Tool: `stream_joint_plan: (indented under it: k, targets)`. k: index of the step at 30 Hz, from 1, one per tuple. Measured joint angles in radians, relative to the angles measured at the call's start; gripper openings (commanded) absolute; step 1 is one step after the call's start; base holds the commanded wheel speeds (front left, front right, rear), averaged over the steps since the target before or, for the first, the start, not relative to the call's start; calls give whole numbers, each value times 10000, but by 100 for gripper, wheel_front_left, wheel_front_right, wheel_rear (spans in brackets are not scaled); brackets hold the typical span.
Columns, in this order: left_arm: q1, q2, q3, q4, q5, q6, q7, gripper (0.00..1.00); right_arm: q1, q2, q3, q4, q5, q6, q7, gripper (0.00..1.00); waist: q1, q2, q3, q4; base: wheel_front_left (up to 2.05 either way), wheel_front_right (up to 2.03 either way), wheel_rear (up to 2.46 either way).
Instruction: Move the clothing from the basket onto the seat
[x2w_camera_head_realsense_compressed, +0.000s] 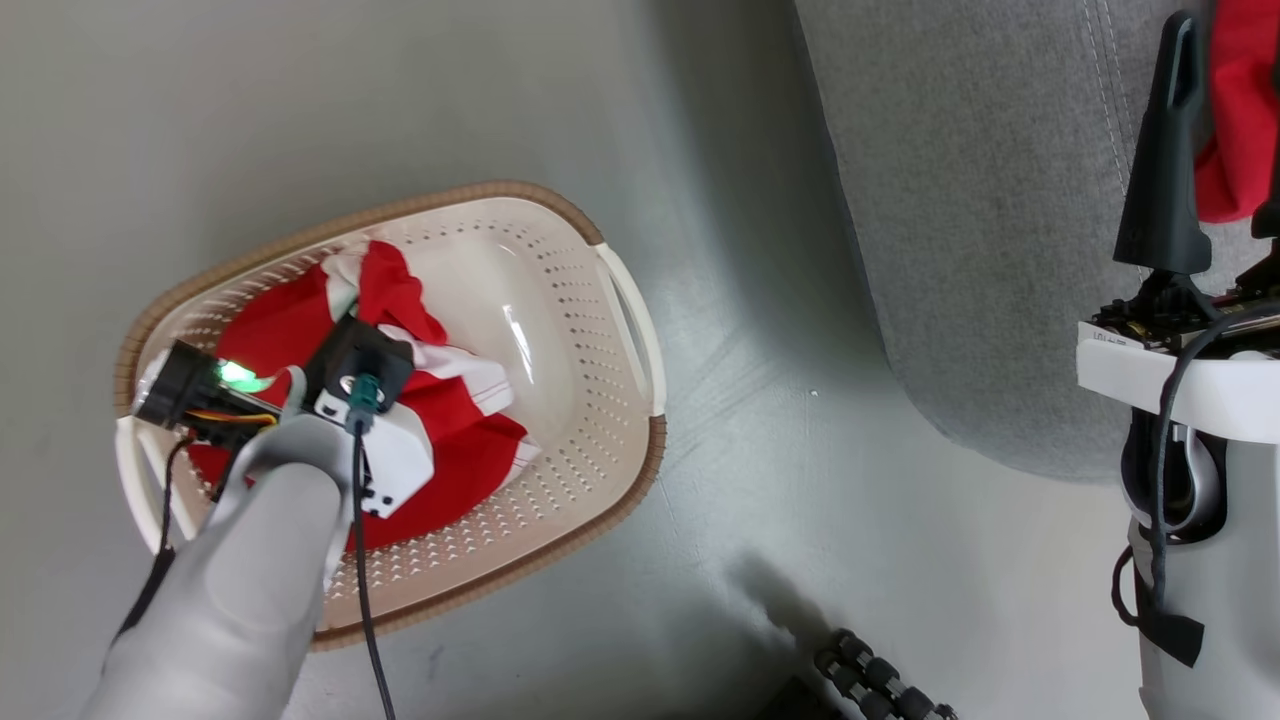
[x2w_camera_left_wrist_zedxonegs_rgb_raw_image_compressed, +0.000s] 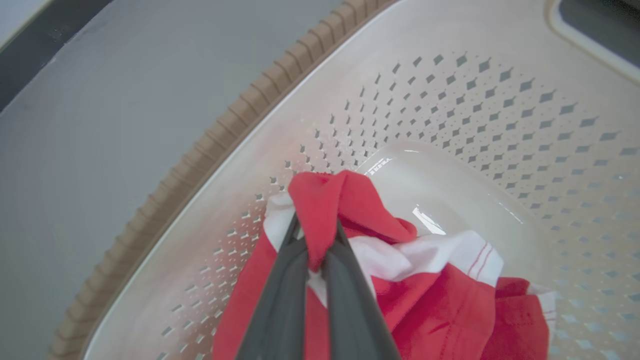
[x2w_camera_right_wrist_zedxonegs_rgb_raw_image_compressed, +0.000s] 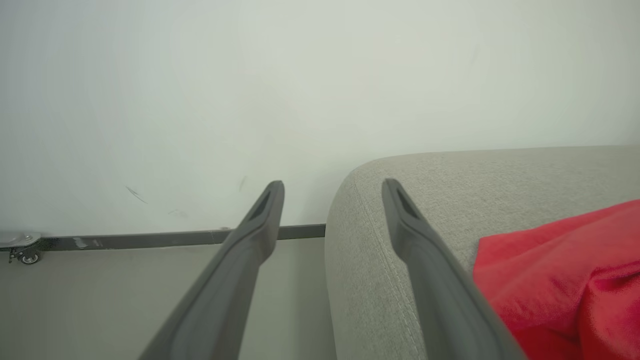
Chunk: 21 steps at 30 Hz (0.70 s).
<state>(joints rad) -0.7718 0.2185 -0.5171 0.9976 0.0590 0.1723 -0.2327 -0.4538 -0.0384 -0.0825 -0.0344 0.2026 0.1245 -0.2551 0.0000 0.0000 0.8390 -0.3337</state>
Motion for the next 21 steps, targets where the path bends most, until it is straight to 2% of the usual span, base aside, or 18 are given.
stream_joint_plan:
  k: [8,21]
  targets:
    - [433,-59,-159,-585,59,-142,-56,0,-13,-8,19,127,-128,0,0,100,0,0,-476,343,0,0,0]
    - [1083,10,52,-2332,-217,-46,-140,0,8,-31,0,349,-562,0,0,100,0,0,-1322,983,0,0,0]
